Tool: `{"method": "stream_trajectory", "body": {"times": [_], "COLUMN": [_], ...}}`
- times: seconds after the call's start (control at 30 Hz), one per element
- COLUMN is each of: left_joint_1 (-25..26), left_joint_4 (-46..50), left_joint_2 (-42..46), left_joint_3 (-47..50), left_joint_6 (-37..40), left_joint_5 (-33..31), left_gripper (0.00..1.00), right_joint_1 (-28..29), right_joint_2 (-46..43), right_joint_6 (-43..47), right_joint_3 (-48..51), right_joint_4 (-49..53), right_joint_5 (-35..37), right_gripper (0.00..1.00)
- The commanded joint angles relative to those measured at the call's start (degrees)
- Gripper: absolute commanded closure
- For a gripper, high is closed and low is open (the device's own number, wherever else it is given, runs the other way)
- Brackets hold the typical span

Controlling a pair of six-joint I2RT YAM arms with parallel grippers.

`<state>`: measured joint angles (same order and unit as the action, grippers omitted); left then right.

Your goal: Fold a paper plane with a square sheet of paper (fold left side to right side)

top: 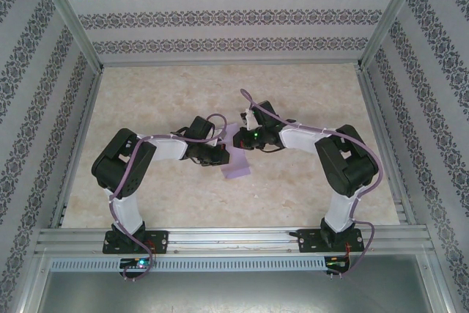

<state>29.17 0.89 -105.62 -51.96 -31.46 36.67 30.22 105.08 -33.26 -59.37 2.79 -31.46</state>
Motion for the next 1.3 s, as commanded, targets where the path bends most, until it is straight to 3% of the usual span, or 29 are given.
{"method": "stream_trajectory", "body": {"times": [0.0,0.47,0.93,1.27], "left_joint_1": [0.47,0.51,0.48,1.41], "left_joint_4": [4.66,5.4,-1.4,-1.31], "left_joint_2": [-1.97,-0.81,2.99,-0.17], "left_joint_3": [1.81,2.22,0.08,1.74], "left_joint_6": [1.84,2.08,-3.25,-2.74], "left_joint_5": [-5.11,-3.98,3.26,1.32], "left_gripper": [0.95,0.95,0.94,0.94], "right_joint_1": [-0.07,-0.33,-0.23,-0.16], "right_joint_2": [3.03,8.6,10.06,10.57], "right_joint_6": [-0.93,-2.05,-2.69,-2.87], "right_joint_3": [-1.57,-1.56,1.62,1.44], "right_joint_4": [-1.01,1.1,1.49,1.18], "right_joint_5": [-1.41,3.43,5.62,5.54], "right_gripper": [1.0,1.0,1.0,1.0]}}
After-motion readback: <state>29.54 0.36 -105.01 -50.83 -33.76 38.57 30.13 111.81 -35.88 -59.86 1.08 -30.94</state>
